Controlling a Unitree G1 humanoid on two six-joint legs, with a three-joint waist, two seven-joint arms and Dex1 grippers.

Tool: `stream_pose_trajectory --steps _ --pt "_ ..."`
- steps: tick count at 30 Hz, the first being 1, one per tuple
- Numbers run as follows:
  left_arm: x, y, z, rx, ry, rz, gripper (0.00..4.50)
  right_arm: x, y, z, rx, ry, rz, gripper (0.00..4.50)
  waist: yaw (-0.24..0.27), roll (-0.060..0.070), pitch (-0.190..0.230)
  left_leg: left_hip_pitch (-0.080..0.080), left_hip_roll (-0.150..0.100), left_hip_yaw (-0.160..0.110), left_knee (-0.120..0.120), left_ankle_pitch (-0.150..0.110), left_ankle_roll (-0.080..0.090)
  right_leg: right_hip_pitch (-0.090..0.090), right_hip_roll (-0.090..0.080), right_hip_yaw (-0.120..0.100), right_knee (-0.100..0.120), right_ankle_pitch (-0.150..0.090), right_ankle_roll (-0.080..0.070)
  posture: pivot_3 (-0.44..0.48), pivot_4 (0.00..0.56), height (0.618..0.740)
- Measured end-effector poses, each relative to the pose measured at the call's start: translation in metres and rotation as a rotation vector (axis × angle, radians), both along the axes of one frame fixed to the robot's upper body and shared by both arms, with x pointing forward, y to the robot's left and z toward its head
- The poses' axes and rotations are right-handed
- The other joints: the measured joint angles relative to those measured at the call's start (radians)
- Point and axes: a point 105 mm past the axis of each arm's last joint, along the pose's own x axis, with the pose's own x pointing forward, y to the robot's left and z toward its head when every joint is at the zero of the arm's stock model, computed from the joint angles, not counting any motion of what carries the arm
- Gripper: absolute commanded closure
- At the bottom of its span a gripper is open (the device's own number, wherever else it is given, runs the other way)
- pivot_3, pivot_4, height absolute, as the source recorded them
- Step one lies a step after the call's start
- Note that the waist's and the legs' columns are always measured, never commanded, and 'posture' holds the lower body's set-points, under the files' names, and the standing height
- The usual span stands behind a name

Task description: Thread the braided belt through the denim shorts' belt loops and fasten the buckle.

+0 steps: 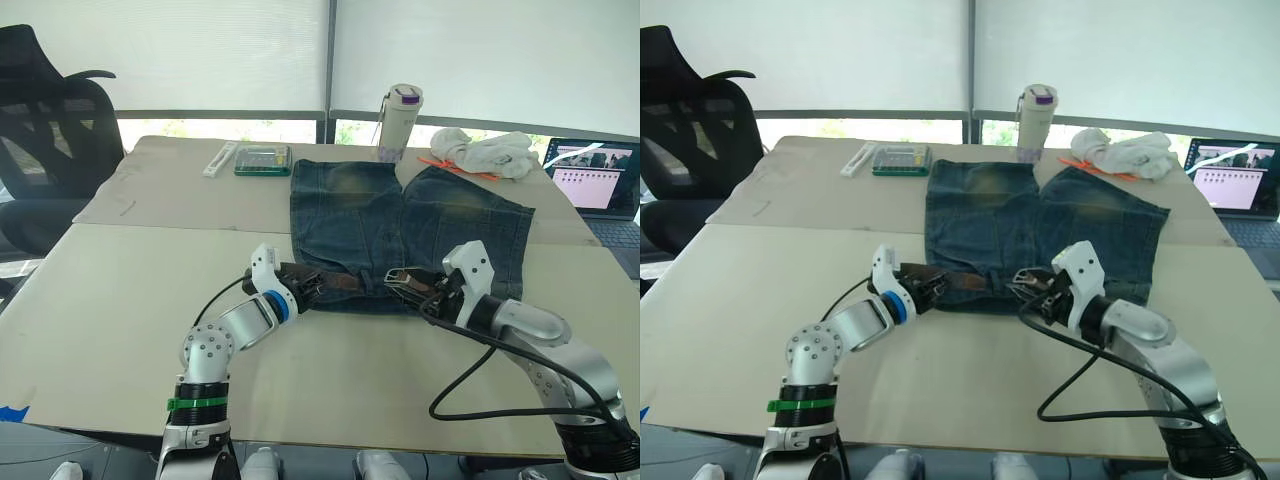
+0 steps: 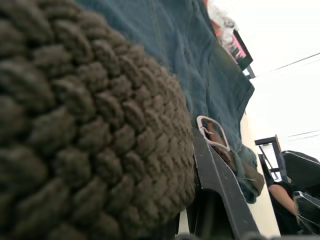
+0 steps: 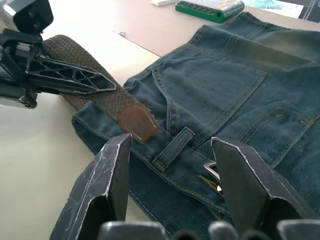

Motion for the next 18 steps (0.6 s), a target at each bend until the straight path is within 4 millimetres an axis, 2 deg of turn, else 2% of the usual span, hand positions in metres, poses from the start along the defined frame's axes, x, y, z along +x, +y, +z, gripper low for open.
stream_pose_trajectory --steps 6,9,13,18 --pt "0.004 -0.006 0.0 0.026 0.022 0.019 4.5 -0.004 -0.007 -0.006 -0.003 0.016 -0.023 1.69 0.001 0.0 0.0 0.0 0.0 0.0 0.0 0.0 0.0 0.0 0.0 0.0 0.0 0.0 0.0 0.0 0.15 0.737" --pt "0.007 -0.016 0.0 0.011 0.05 0.015 4.5 -0.006 -0.01 -0.014 -0.023 0.036 -0.038 1.69 0.004 0.0 0.0 0.0 -0.001 0.0 0.0 0.0 0.0 0.001 0.0 0.0 -0.001 0.0 0.0 0.0 0.15 0.737" --pt "0.01 -0.025 0.001 0.029 0.08 0.016 4.5 -0.005 -0.012 -0.014 -0.038 0.03 -0.05 1.69 0.003 0.0 0.0 0.0 -0.001 0.0 0.0 0.0 0.0 0.001 0.0 0.0 -0.001 0.0 0.0 0.0 0.15 0.737" --pt "0.01 -0.025 -0.009 0.095 0.157 0.039 4.5 -0.005 -0.012 -0.013 -0.04 0.023 -0.053 1.69 0.003 0.0 0.0 0.0 -0.001 0.0 0.0 0.0 0.0 0.001 0.0 0.0 -0.001 0.0 0.0 0.0 0.15 0.737"
